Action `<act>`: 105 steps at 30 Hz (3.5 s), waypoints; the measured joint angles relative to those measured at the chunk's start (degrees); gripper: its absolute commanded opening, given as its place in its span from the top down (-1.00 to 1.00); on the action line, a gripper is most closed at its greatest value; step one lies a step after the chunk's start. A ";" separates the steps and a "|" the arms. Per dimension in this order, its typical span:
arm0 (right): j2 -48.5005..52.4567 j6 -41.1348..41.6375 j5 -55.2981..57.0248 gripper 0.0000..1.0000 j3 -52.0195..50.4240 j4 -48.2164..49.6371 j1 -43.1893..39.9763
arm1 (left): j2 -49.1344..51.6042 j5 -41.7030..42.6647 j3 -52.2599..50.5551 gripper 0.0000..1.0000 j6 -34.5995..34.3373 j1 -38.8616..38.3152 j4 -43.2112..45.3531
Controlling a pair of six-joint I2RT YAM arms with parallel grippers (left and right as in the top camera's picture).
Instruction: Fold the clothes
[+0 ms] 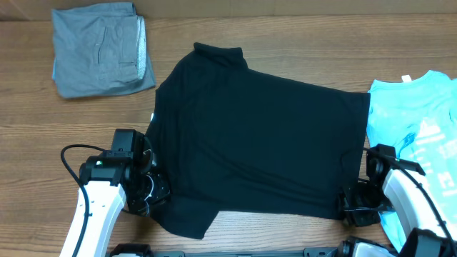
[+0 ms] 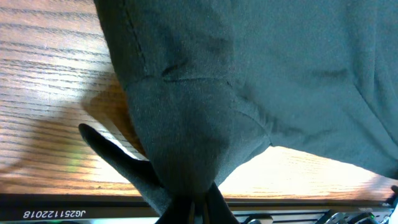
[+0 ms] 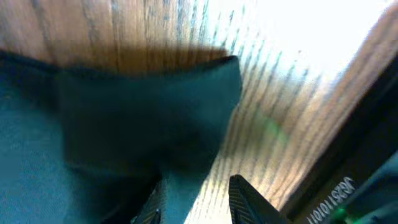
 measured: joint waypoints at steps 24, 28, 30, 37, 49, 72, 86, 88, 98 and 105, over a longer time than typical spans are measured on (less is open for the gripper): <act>-3.41 1.73 -0.79 0.14 -3.85 4.00 0.02 | 0.00 0.00 0.00 0.92 0.00 0.00 0.50; -3.41 2.36 -1.60 0.28 -4.07 3.98 0.02 | 0.00 0.00 0.00 0.92 0.00 0.00 0.50; -3.41 2.38 -1.75 0.29 -4.20 3.61 0.02 | 0.00 0.00 0.00 0.92 0.00 0.00 0.52; -4.24 2.54 -1.73 0.18 -4.76 1.70 0.02 | 0.00 0.00 0.00 0.90 0.00 0.00 0.52; -4.52 2.78 -3.04 -0.13 -5.11 7.15 0.02 | 0.00 0.00 0.02 0.89 0.00 0.00 0.85; -5.42 2.97 -6.05 0.92 -6.27 8.94 -0.09 | 0.00 0.00 0.07 0.92 0.24 0.00 0.83; -6.75 3.82 -2.69 0.93 2.71 -8.90 -0.09 | -2.75 0.02 14.19 0.92 1.29 0.00 -2.49; -7.67 3.87 -2.38 0.92 4.13 -9.86 -0.09 | -3.15 0.04 15.26 0.92 1.29 0.00 -1.84; -8.50 2.78 -1.99 0.90 5.11 -6.16 -0.09 | -1.27 0.04 15.45 0.92 1.01 0.00 7.15; -8.48 2.73 -2.05 0.82 5.18 -1.29 -0.09 | 6.40 0.20 15.45 0.92 -0.09 0.00 14.29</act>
